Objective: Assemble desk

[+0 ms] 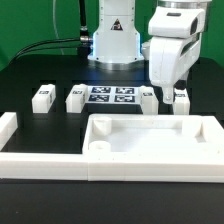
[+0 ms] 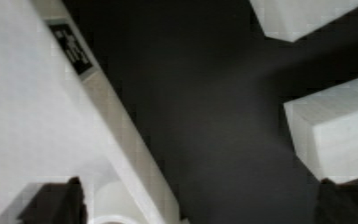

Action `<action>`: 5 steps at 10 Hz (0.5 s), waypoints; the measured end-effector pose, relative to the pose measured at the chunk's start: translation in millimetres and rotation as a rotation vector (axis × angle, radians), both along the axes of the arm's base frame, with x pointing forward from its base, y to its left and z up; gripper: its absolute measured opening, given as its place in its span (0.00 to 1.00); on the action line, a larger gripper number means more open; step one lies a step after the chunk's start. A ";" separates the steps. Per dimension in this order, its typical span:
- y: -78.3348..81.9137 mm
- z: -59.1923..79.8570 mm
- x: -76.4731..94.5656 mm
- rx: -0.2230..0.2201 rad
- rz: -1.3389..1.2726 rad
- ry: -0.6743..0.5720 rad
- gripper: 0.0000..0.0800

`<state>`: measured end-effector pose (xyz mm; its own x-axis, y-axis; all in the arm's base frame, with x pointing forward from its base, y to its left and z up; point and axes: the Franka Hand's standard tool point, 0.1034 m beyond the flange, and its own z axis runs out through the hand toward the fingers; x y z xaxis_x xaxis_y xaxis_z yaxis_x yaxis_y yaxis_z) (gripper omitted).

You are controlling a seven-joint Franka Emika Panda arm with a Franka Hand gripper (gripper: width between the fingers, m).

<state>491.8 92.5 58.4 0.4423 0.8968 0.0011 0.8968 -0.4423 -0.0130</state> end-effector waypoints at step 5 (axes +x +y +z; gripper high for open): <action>3.7 -6.3 -11.7 0.020 -0.435 -0.030 0.81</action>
Offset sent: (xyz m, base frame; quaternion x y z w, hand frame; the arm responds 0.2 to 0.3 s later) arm -0.0227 -0.0279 -0.0063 -0.0749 -0.0116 0.3263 0.9422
